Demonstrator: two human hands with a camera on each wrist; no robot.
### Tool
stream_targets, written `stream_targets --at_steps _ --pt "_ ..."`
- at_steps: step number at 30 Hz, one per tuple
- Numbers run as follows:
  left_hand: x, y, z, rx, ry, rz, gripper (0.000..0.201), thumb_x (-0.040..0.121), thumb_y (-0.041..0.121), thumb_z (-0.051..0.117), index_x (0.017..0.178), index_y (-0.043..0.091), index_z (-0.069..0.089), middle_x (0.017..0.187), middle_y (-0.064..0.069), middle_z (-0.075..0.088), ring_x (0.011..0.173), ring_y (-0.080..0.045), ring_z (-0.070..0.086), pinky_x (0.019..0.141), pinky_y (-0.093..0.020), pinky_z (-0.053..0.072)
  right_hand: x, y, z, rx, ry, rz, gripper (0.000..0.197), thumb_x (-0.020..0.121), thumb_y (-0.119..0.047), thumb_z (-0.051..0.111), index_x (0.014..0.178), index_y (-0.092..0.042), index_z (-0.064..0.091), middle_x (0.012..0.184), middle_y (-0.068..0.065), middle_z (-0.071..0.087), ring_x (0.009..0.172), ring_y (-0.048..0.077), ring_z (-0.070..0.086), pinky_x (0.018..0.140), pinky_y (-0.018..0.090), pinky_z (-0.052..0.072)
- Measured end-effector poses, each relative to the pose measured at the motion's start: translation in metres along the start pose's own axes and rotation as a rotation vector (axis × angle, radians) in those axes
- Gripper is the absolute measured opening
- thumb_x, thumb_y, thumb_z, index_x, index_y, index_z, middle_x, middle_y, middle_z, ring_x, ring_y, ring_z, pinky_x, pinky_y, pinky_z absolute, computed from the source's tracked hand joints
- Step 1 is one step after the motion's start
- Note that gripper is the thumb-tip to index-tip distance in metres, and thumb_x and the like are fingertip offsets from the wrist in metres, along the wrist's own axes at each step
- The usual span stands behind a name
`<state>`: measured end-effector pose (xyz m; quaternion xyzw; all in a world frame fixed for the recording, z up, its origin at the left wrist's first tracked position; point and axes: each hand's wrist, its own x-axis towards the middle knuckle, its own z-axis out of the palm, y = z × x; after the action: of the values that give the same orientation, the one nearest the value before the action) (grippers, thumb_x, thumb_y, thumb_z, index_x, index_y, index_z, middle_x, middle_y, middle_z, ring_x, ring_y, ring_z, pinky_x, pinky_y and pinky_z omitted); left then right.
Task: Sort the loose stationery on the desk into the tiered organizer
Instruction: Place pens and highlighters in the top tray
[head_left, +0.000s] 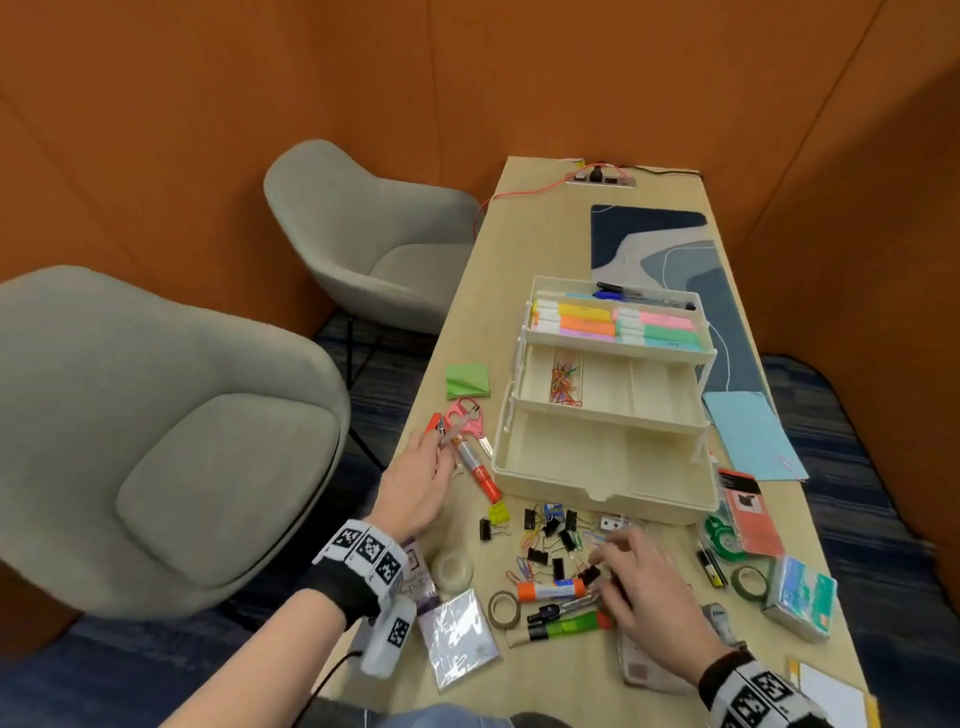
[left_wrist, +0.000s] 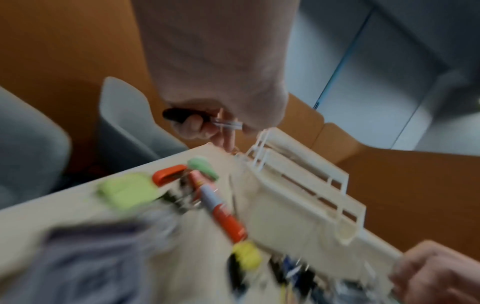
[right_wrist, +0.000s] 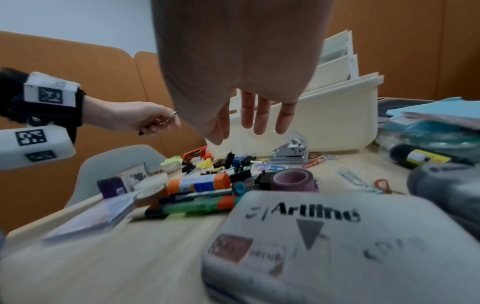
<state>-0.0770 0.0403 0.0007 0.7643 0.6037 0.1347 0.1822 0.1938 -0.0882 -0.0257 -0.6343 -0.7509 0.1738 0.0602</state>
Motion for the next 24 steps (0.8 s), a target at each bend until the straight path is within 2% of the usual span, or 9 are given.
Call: stream_targets --at_steps 3,6,8,10,14,17,19,22,24 --pt "0.043 0.033 -0.014 -0.145 0.065 0.106 0.025 0.100 0.019 0.034 0.114 0.010 0.053 0.107 -0.004 0.044 0.085 -0.020 0.054 0.075 -0.035 0.048 0.004 0.005 -0.010 0.054 0.058 0.035 0.021 0.093 -0.038 0.047 0.115 -0.037 0.050 0.120 -0.018 0.032 0.107 -0.002 0.035 0.095 0.018 0.037" --pt "0.103 0.072 -0.034 -0.149 0.141 0.231 0.029 0.096 0.014 0.038 0.122 0.008 0.052 0.103 -0.005 0.040 0.087 -0.022 0.051 0.080 -0.037 0.047 0.007 0.006 -0.018 0.060 0.085 0.058 0.024 0.092 -0.036 0.054 0.115 -0.038 0.052 0.115 -0.020 0.031 0.108 -0.003 0.034 0.099 0.020 0.036" --pt "0.148 0.091 -0.044 -0.050 0.135 0.299 0.036 0.092 0.010 0.047 0.128 0.011 0.050 0.102 -0.006 0.041 0.093 -0.023 0.047 0.080 -0.034 0.044 0.008 0.010 -0.018 0.053 0.134 0.049 0.032 0.076 -0.032 0.074 0.101 -0.039 0.055 0.106 -0.017 0.045 0.095 -0.002 0.043 0.083 0.025 0.050" --pt "0.188 0.108 -0.051 0.130 0.114 0.315 0.046 0.087 0.008 0.056 0.132 0.015 0.050 0.106 -0.008 0.045 0.097 -0.026 0.048 0.080 -0.033 0.040 0.004 0.014 -0.019 0.085 0.104 0.057 0.048 0.057 -0.029 0.086 0.089 -0.039 0.051 0.093 -0.013 0.053 0.080 -0.004 0.046 0.062 0.019 0.050" --pt "0.236 0.136 -0.057 0.286 0.088 0.317 0.042 0.088 -0.001 0.051 0.127 0.016 0.054 0.115 -0.009 0.053 0.104 -0.027 0.051 0.086 -0.036 0.039 -0.001 0.030 -0.014 0.115 0.057 0.106 0.057 0.043 -0.032 0.090 0.083 -0.041 0.050 0.087 -0.014 0.054 0.068 -0.009 0.047 0.057 0.010 0.043" --pt "0.255 0.151 -0.045 0.309 0.035 0.389 0.034 0.090 0.001 0.049 0.119 0.017 0.056 0.113 -0.006 0.057 0.102 -0.026 0.055 0.080 -0.033 0.038 -0.004 0.048 -0.010 0.067 0.061 0.134 0.040 0.055 -0.050 0.073 0.084 -0.047 0.044 0.094 -0.024 0.042 0.063 -0.012 0.047 0.053 0.005 0.042" --pt "0.262 0.161 -0.035 0.300 0.009 0.442 0.029 0.089 0.000 0.048 0.112 0.016 0.056 0.109 -0.006 0.059 0.097 -0.027 0.057 0.072 -0.032 0.035 0.001 0.054 -0.010 0.009 0.098 0.135 0.028 0.060 -0.052 0.058 0.083 -0.048 0.042 0.093 -0.024 0.036 0.061 -0.011 0.045 0.050 0.004 0.037" --pt "0.267 0.181 -0.018 0.300 -0.012 0.497 0.030 0.087 -0.003 0.047 0.110 0.013 0.057 0.108 -0.007 0.058 0.094 -0.028 0.057 0.067 -0.032 0.035 0.014 0.049 -0.028 -0.070 0.194 0.062 0.025 0.063 -0.046 0.056 0.084 -0.044 0.044 0.092 -0.018 0.036 0.068 -0.006 0.042 0.056 0.001 0.028" --pt "0.270 0.193 -0.007 0.283 -0.013 0.514 0.029 0.088 -0.001 0.049 0.111 0.013 0.058 0.108 -0.008 0.056 0.095 -0.028 0.056 0.065 -0.032 0.034 0.025 0.046 -0.049 -0.055 0.289 0.013 0.032 0.066 -0.037 0.068 0.089 -0.041 0.047 0.097 -0.013 0.046 0.069 -0.001 0.047 0.058 0.009 0.036"
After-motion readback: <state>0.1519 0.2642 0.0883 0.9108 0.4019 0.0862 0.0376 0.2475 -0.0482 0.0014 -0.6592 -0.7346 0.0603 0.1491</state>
